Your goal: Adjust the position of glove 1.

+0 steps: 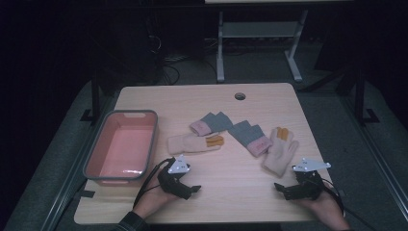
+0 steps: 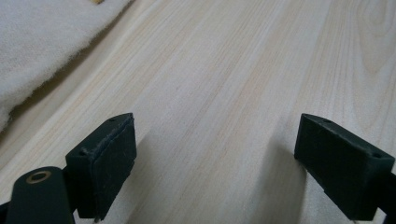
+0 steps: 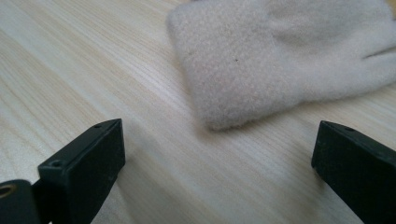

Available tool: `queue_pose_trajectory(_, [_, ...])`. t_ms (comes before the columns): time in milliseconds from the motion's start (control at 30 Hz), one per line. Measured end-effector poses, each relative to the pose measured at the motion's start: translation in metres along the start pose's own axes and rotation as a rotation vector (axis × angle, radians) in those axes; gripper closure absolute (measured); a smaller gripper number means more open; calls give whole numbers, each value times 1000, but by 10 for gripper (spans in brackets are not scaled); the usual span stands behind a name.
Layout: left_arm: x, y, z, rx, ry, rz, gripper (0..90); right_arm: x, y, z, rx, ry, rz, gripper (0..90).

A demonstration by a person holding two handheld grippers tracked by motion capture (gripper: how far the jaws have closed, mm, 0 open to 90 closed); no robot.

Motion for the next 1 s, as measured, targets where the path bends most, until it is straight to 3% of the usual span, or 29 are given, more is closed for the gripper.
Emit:
queue_pose_trajectory(233, [-2, 1, 3, 11, -15, 15, 136, 0, 0, 0, -1, 0, 0, 25])
queue_pose_trajectory(400, [-2, 0, 10, 4, -30, 27, 240, 0, 0, 0, 1, -1, 1, 25])
queue_pose_trajectory(567, [1, -5, 19, 57, -20, 46, 509, 0, 0, 0, -3, -3, -3, 25])
queue_pose_trajectory(800, [-2, -15, 32, 91, -41, 79, 894, 0, 0, 0, -1, -1, -3, 25])
queue_pose_trajectory(1000, [-6, -23, 41, 94, -42, 134, 895, 0, -1, 0, -2, -2, -3, 25])
Point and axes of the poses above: each handheld gripper's, and its own axes: x roughly backward along the jaws, z roughly out of its top, y roughly to its right, the point moved 1 cm from there along -x, roughly forward along the jaws, and after that the axes turned 12 degrees about y, right-handed, at the moved point
